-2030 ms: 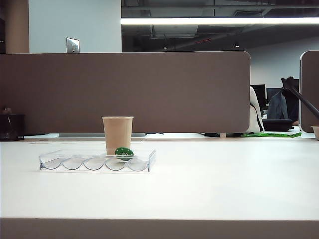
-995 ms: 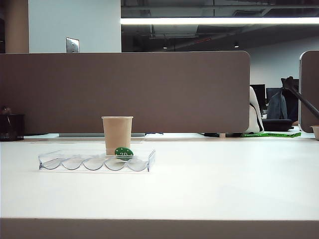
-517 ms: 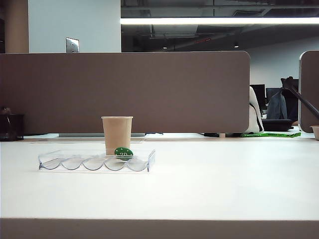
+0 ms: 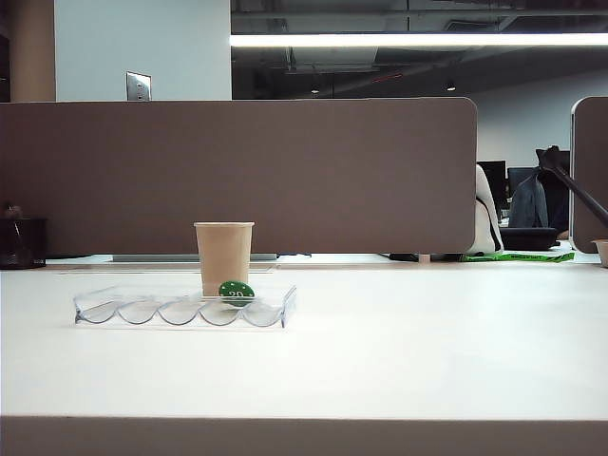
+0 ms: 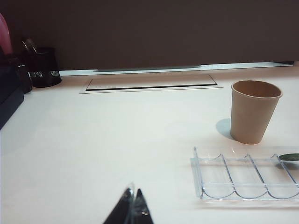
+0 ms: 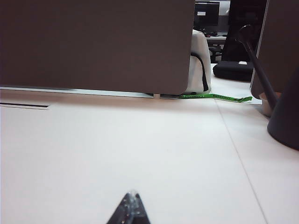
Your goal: Pick up the chip with the greater value and put it into the paper cup.
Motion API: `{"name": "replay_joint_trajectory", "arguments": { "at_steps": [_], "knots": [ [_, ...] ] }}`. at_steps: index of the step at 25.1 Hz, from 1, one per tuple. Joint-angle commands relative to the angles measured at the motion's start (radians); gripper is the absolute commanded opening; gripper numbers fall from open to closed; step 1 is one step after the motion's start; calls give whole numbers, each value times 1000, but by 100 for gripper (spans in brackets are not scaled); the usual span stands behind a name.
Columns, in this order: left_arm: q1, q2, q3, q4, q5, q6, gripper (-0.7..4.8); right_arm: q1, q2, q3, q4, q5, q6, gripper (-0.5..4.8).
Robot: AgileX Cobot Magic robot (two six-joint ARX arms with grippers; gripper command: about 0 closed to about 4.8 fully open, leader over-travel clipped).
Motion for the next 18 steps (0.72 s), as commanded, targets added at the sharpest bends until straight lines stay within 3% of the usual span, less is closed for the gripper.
{"name": "replay_joint_trajectory", "arguments": {
  "at_steps": [1, 4, 7, 11, 18],
  "knots": [
    [1, 1, 3, 13, -1, 0, -5, 1, 0, -1, 37, -2, -4, -6],
    [1, 1, 3, 12, 1, -7, -5, 1, 0, -1, 27, -2, -4, -6],
    [1, 1, 3, 21, 0, -95, -5, 1, 0, -1, 29, -4, -4, -6],
    [2, 1, 3, 72, 0, -34, -5, 2, 0, -1, 30, -21, -4, -6],
    [2, 1, 3, 79, 0, -32, -5, 2, 0, -1, 33, -19, -3, -6]
  ]
}}
